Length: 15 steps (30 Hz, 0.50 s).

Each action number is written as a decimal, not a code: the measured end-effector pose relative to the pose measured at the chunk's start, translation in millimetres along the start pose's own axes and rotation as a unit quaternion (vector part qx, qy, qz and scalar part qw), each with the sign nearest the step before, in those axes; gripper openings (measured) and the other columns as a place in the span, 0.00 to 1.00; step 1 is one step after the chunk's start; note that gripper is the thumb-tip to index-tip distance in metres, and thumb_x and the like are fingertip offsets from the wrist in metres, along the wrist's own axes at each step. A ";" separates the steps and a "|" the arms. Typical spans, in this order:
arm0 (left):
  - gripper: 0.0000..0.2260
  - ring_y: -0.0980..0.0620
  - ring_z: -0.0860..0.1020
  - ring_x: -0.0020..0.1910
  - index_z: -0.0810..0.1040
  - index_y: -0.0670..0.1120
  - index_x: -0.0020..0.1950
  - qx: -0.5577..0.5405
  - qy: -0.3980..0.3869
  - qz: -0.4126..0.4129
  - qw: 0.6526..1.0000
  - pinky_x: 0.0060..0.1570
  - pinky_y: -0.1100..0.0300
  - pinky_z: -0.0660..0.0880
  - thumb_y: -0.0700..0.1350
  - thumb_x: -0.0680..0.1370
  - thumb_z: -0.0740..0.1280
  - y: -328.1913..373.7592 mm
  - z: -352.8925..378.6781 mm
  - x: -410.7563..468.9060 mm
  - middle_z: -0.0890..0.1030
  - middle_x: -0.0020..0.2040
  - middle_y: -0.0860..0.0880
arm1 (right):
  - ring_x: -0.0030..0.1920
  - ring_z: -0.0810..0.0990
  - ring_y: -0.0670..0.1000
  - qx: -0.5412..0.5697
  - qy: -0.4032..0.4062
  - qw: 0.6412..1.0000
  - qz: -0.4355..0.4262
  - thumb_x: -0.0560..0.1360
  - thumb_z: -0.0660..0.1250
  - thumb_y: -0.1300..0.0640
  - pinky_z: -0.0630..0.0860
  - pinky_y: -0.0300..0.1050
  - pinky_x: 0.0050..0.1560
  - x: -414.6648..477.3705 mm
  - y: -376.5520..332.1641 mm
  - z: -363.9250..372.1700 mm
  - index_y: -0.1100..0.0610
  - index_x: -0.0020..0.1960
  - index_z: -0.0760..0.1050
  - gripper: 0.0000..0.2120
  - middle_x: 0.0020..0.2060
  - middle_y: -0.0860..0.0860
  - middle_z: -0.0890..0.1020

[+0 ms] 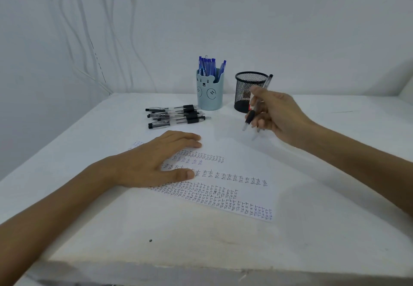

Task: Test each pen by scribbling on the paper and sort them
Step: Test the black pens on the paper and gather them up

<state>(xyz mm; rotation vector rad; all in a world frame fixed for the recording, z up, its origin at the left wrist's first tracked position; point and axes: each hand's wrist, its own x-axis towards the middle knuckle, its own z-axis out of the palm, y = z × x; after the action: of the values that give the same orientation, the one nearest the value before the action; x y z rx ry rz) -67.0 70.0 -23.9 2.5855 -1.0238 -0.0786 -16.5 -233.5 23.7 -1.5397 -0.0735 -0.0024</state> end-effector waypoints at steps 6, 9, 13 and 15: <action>0.29 0.64 0.54 0.80 0.63 0.58 0.80 0.004 -0.004 -0.001 1.000 0.79 0.60 0.57 0.62 0.81 0.65 -0.1 0.0 -1.5 0.59 0.79 0.66 | 0.24 0.74 0.49 -0.312 0.119 0.942 -0.044 0.81 0.67 0.47 0.71 0.41 0.28 40.0 -3.4 -45.0 0.69 0.63 0.74 0.25 0.30 0.54 0.80; 0.29 0.63 0.55 0.80 0.64 0.57 0.80 0.001 0.000 0.005 1.000 0.79 0.59 0.58 0.62 0.81 0.65 -1.0 0.5 -0.9 0.59 0.79 0.65 | 0.35 0.78 0.56 -0.397 0.130 0.908 -0.032 0.80 0.67 0.50 0.72 0.45 0.36 61.2 4.9 -57.1 0.73 0.67 0.69 0.28 0.34 0.59 0.80; 0.29 0.62 0.55 0.80 0.64 0.58 0.80 0.000 0.001 0.010 1.000 0.79 0.55 0.59 0.64 0.81 0.64 -2.9 1.3 -0.9 0.59 0.79 0.66 | 0.52 0.82 0.61 -0.482 0.141 0.864 -0.041 0.80 0.65 0.50 0.78 0.49 0.49 79.3 7.8 -55.4 0.70 0.66 0.71 0.25 0.48 0.62 0.82; 0.29 0.62 0.55 0.80 0.63 0.58 0.80 0.002 0.001 0.011 1.000 0.79 0.55 0.59 0.64 0.81 0.64 -3.0 1.5 -0.8 0.59 0.79 0.66 | 0.53 0.81 0.61 -0.497 0.144 0.855 -0.036 0.81 0.63 0.49 0.78 0.50 0.50 81.5 6.6 -50.7 0.68 0.66 0.69 0.24 0.52 0.63 0.82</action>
<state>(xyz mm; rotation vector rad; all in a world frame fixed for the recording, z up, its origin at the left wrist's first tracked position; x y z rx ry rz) -65.9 72.0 -26.4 2.5759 -1.0534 -0.0678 67.5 -280.3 19.6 -2.5567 0.1343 -0.3860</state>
